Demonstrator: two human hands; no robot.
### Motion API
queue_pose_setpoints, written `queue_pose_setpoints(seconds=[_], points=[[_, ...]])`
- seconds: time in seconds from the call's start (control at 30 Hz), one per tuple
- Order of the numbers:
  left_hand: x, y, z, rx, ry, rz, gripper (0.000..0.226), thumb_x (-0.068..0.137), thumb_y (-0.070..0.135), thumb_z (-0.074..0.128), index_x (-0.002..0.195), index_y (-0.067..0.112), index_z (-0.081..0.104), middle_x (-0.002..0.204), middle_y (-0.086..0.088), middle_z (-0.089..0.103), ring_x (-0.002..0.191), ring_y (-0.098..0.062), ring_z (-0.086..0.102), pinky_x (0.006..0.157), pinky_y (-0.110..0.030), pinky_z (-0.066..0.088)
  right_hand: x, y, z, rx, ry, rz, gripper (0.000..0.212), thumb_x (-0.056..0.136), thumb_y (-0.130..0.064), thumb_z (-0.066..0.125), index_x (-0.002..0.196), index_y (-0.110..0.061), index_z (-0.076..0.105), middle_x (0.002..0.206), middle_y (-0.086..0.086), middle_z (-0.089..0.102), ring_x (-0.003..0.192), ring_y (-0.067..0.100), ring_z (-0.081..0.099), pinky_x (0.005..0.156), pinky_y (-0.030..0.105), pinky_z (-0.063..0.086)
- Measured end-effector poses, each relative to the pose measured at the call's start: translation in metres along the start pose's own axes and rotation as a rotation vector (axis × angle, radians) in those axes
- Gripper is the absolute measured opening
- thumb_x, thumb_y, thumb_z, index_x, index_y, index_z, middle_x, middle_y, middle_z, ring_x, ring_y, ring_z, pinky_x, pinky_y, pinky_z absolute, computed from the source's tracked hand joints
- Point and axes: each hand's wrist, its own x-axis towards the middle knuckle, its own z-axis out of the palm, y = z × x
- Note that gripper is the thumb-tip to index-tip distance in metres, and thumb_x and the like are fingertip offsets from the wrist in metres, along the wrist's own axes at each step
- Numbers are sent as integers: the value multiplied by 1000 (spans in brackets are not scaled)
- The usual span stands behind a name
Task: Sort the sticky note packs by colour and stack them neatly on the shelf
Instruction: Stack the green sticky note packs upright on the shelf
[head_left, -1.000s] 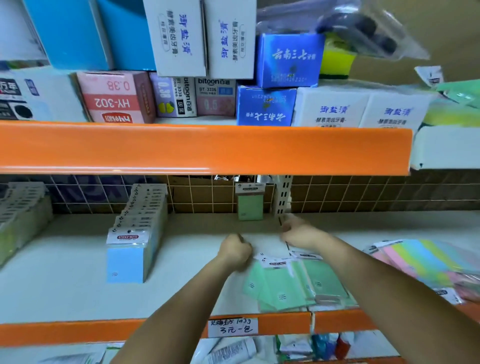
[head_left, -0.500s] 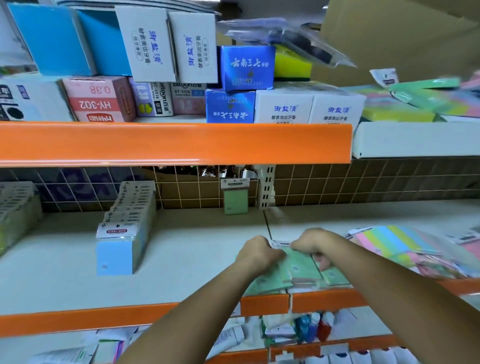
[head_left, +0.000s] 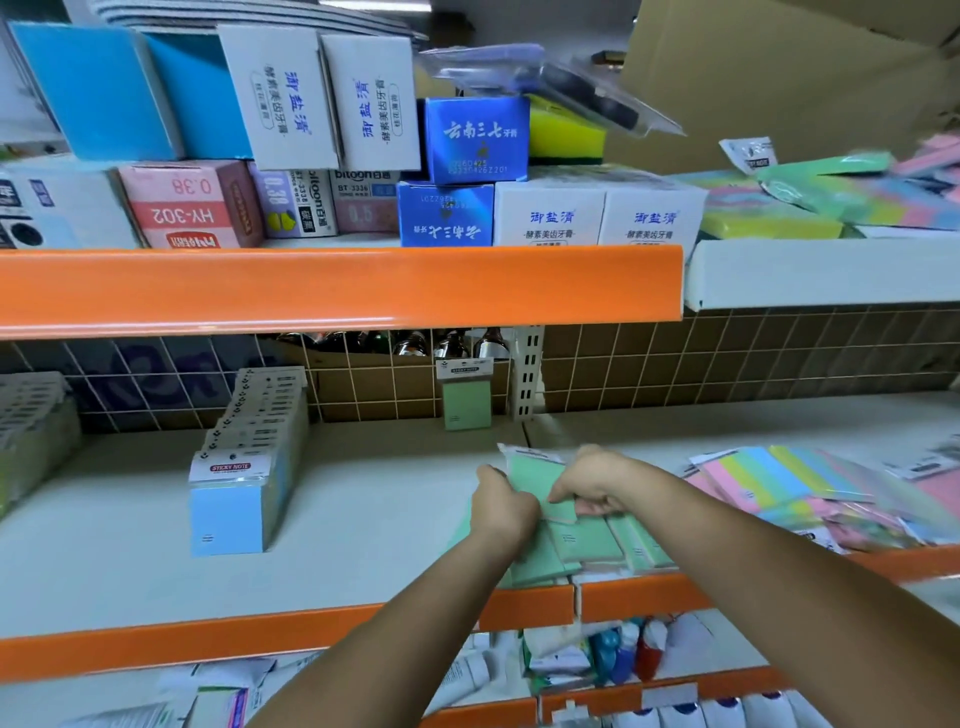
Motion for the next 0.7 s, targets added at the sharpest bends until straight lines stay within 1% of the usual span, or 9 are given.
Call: queue_pose_setpoints(seconds=[0.03,0.1,0.17,0.23,0.3,0.4,0.47,0.57,0.7], points=[[3,-2,-4,-51,26,-5,28,85,3,53,109,8,39,104,-13,57,94,-31,58,78,-37,53,1,-3,4,12,22,-31,23,87,-15,69,97,-9,49,80,11,56,44,11,51,36,18,36],[10,-4,-10,-140,59,0,29,84,2,53,111,8,44,112,-14,60,99,-30,59,85,-39,53,5,-10,12,95,73,-130,38,86,-11,67,121,-9,52,100,14,62,62,18,58,50,24,44],[17,-6,-15,-158,88,28,26,85,0,51,109,8,46,112,-15,61,99,-31,60,84,-38,52,8,-16,21,191,109,-208,50,86,-7,60,134,-16,48,116,11,59,88,26,61,67,31,49],[23,-5,-19,-141,126,61,28,85,-1,48,111,9,48,111,-15,62,99,-32,59,81,-36,50,10,-22,28,257,115,-265,56,87,-6,52,139,-23,43,122,9,58,99,27,59,71,29,49],[31,-5,-23,-84,172,89,34,86,-1,44,119,8,49,113,-15,62,100,-33,58,80,-33,47,14,-27,35,302,85,-289,58,89,-6,48,142,-25,39,121,9,58,98,26,58,70,28,48],[49,-10,-27,55,171,113,42,89,7,40,130,15,48,117,-13,61,105,-33,56,83,-33,47,19,-35,40,336,48,-305,40,91,-8,49,128,-22,47,110,11,59,90,26,55,71,31,46],[62,-15,-30,156,131,100,50,87,17,42,136,25,41,119,-11,60,107,-33,56,90,-38,48,28,-40,44,310,76,-291,27,91,-9,50,116,-16,50,100,11,56,78,24,50,61,28,41],[81,-21,-36,311,51,68,58,90,34,43,145,33,25,126,-11,58,114,-35,53,98,-41,45,45,-41,53,281,94,-236,34,88,-9,48,121,-3,53,89,13,51,59,18,41,49,25,31],[102,-25,-39,350,-25,91,73,93,34,46,152,20,5,130,-13,58,117,-33,55,99,-38,44,49,-49,56,255,76,-311,24,93,-19,56,116,-11,55,99,11,58,77,21,50,65,25,37]])
